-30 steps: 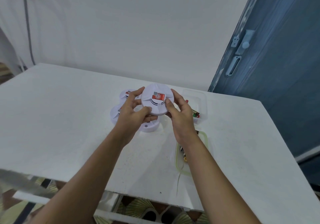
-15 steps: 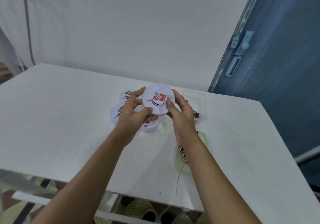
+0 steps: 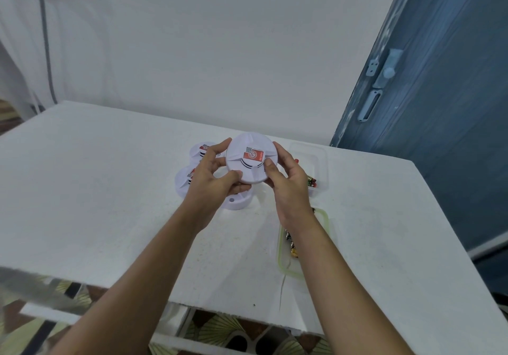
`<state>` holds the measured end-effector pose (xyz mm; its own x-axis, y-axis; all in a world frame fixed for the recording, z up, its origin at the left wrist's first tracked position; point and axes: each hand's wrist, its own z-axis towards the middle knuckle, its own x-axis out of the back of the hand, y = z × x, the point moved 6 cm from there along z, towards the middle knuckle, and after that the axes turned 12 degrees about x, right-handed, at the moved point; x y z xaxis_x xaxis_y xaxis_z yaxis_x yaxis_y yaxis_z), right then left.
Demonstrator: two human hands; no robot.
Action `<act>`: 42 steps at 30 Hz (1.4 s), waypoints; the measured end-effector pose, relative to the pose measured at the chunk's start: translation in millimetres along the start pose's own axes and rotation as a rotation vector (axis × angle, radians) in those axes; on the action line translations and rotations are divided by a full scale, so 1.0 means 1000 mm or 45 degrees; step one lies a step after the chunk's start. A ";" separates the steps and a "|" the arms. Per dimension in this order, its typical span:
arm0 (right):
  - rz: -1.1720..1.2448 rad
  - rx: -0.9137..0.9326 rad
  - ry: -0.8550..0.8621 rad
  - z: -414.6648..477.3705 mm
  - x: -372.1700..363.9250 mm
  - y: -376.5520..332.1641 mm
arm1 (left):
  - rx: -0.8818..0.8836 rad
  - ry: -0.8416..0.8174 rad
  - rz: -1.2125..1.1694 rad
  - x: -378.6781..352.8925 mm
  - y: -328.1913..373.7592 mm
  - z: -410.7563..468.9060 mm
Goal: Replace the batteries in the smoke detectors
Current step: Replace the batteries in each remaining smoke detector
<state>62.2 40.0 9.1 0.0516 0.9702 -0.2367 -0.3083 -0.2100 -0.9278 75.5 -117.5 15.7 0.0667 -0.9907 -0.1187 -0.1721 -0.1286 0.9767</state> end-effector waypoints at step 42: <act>-0.163 -0.294 -0.249 0.030 -0.135 0.067 | -0.016 0.340 0.046 0.158 -0.004 0.041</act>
<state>6.1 -101.5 -12.8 -0.1141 0.9907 -0.0745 -0.0863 -0.0845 -0.9927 46.3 -275.8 -14.8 0.3180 -0.9475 -0.0338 -0.1669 -0.0911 0.9818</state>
